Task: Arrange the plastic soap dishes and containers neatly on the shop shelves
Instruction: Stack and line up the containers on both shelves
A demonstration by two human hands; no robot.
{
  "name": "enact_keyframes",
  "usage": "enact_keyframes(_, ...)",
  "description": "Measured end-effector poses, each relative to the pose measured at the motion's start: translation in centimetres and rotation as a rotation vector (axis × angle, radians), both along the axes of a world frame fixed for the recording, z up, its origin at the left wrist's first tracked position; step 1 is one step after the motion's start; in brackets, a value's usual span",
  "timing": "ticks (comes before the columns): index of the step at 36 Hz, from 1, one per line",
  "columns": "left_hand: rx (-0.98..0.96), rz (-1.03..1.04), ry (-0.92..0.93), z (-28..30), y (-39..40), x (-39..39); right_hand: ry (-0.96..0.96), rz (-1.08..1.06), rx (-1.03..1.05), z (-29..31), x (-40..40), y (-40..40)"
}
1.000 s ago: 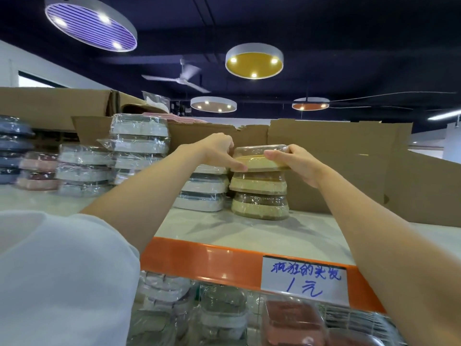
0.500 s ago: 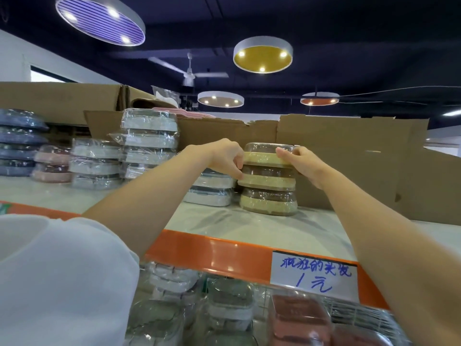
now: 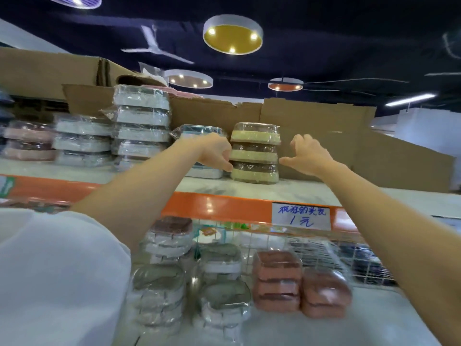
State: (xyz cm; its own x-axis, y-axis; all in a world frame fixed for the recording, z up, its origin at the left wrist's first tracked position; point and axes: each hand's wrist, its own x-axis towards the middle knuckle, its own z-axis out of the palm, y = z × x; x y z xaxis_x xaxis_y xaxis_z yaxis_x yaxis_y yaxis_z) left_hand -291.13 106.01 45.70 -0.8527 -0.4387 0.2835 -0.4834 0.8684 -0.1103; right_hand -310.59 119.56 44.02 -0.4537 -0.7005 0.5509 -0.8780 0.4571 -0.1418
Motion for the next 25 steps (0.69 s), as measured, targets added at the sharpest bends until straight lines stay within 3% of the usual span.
enact_keyframes(4, -0.014, -0.074, 0.041, -1.1, 1.2, 1.7, 0.089, -0.051, 0.015, -1.0, 3.8, 2.0)
enact_keyframes(14, 0.002, -0.247, 0.115, -3.6, 5.3, 7.3, 0.103, -0.052, 0.016, -3.0, 13.2, 7.6)
enact_keyframes(25, -0.039, -0.278, 0.149, -11.1, 5.5, 16.0, 0.011, 0.075, 0.149, -9.6, 20.3, 8.1)
